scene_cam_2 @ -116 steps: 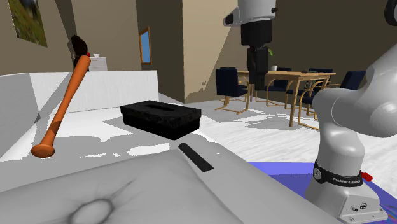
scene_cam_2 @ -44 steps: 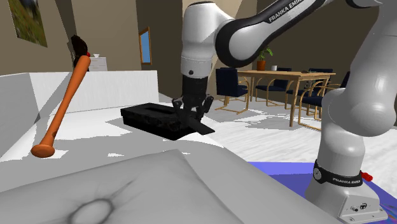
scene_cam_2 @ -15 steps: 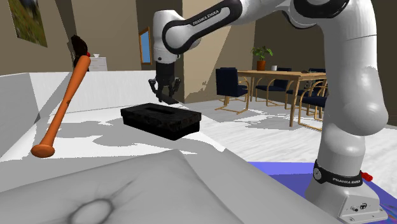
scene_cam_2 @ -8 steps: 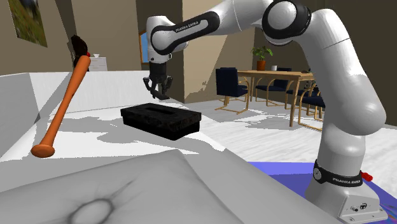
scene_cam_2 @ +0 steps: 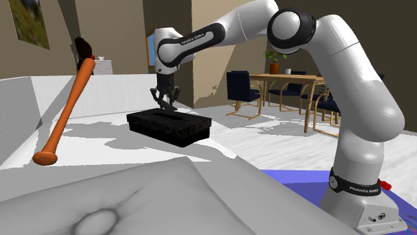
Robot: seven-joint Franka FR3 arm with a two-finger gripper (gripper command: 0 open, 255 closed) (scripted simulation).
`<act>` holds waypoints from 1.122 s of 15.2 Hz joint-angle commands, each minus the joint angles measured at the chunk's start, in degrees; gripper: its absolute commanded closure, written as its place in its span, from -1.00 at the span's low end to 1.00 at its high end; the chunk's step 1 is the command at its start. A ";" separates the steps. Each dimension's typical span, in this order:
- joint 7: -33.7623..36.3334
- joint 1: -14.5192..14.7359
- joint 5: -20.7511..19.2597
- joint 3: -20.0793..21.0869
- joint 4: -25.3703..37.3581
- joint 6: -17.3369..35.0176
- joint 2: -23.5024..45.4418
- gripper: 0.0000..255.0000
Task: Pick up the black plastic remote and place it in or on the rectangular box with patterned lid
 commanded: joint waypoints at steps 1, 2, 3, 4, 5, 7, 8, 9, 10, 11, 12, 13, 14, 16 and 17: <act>0.31 0.01 -0.15 -0.05 -1.16 1.37 0.20 1.00; 0.44 0.00 -0.22 -0.08 -1.71 2.05 0.34 1.00; 0.57 -0.01 -0.30 -0.11 -2.23 2.72 0.50 1.00; 0.67 -0.02 -0.36 -0.14 -2.64 3.26 0.63 1.00; 0.67 -0.02 -0.36 -0.13 -2.65 3.26 0.63 1.00; 0.67 -0.02 -0.36 -0.14 -2.64 3.26 0.63 1.00; 0.67 -0.02 -0.36 -0.14 -2.64 3.26 0.63 1.00; 0.67 -0.02 -0.36 -0.14 -2.64 3.26 0.63 1.00; 0.67 -0.02 -0.36 -0.14 -2.64 3.26 0.63 1.00; 0.67 -0.02 -0.36 -0.14 -2.64 3.26 0.63 1.00; 0.67 -0.02 -0.36 -0.14 -2.64 3.26 0.63 1.00; 0.67 -0.02 -0.36 -0.14 -2.65 3.26 0.63 -1.00; 0.67 -0.02 -0.36 -0.14 -2.64 3.26 0.63 -1.00; 0.67 -0.02 -0.36 -0.14 -2.64 3.26 0.63 -1.00; 0.67 -0.02 -0.36 -0.14 -2.64 3.26 0.63 -1.00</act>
